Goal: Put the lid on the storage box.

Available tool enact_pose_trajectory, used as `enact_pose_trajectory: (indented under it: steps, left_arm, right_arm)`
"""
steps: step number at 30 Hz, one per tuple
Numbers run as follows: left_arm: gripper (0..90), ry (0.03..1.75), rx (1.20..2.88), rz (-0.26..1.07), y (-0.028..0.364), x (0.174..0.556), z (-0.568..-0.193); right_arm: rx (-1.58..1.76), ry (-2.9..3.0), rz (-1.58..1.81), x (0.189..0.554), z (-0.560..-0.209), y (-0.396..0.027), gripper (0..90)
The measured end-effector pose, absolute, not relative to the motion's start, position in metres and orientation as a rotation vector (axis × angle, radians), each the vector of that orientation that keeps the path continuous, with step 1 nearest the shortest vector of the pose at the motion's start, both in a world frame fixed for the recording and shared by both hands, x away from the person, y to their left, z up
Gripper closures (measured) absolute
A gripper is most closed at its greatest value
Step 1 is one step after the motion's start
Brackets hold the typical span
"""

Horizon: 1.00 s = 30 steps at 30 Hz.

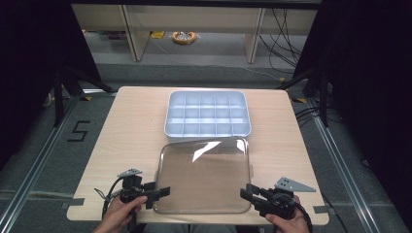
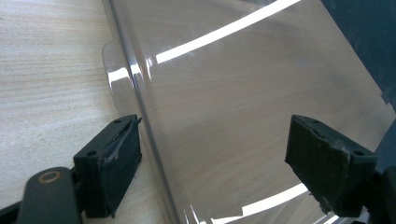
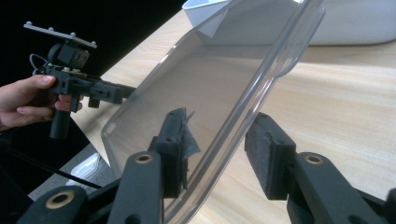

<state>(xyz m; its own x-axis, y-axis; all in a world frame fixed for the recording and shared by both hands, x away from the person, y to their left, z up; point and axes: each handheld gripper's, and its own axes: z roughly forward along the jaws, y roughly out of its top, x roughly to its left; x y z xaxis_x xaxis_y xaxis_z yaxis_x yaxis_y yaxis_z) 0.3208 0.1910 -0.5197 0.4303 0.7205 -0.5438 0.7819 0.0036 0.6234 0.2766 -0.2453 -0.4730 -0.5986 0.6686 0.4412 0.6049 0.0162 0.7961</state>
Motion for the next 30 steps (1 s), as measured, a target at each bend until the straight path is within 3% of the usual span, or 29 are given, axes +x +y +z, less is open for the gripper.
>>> enact_pose_trajectory:
  steps: [10,12,14,16,21,30]
  left_arm:
    - [18.8,1.359,1.687,-0.085,0.196,0.321,-0.520]
    - [22.3,1.379,1.648,-0.094,0.194,0.321,-0.520]
    - [32.2,1.350,1.653,-0.167,0.195,0.323,-0.523]
    - [32.9,1.359,1.621,-0.240,0.193,0.323,-0.524]
    - [39.4,1.357,1.633,-0.245,0.196,0.322,-0.524]
    - [39.6,1.336,1.737,-0.177,0.197,0.321,-0.518]
  right_arm:
    - [1.262,2.225,1.680,0.276,-0.473,-0.246,60.6]
    - [1.269,2.214,1.685,0.276,-0.474,-0.246,60.6]
    - [1.249,2.244,1.637,0.273,-0.473,-0.244,61.9]
    - [1.197,2.262,1.601,0.276,-0.476,-0.245,64.1]
    - [1.299,2.256,1.600,0.279,-0.483,-0.247,64.4]
    - [1.438,2.269,1.552,0.281,-0.493,-0.250,66.5]
